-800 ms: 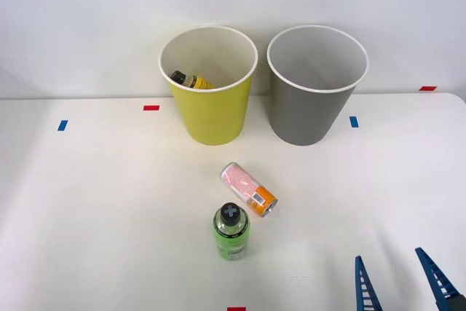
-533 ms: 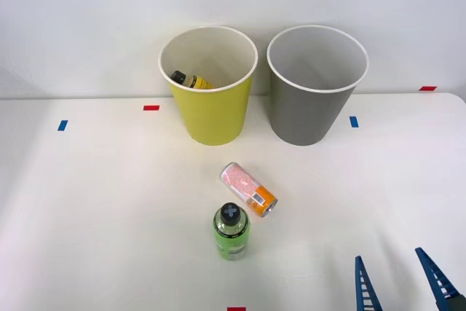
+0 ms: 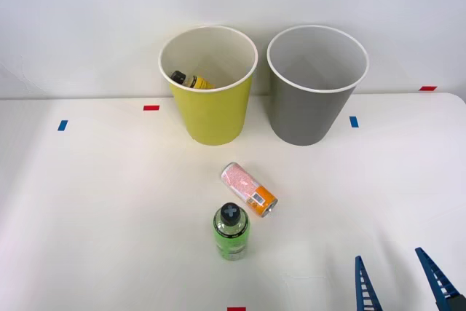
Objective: Put cans in the gray bin, plastic bottles in the light green bin
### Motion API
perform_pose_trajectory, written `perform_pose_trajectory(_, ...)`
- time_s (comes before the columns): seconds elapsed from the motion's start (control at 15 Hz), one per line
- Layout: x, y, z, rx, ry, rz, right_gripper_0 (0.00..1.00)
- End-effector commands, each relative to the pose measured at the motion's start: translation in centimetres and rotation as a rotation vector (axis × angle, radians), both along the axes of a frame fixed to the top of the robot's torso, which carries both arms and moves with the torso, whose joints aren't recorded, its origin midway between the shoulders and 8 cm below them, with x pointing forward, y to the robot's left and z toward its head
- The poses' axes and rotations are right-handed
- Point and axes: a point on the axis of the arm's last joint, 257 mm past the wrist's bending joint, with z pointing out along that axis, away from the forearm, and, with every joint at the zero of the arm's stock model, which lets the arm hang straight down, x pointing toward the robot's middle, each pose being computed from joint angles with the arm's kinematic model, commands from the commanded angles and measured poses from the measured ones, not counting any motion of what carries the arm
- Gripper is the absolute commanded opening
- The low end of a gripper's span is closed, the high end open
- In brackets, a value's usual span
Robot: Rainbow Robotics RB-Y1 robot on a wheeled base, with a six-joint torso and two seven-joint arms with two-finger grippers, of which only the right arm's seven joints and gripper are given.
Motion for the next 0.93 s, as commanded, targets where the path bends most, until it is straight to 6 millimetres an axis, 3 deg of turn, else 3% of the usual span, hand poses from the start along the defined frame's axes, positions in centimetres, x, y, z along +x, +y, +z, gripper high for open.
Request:
perform_pose_trajectory(0.07, 0.0, 0.0, 0.0, 0.0, 0.0, 0.0, 1.0)
perform_pose_trajectory(0.93, 0.0, 0.0, 0.0, 0.0, 0.0, 0.0, 1.0)
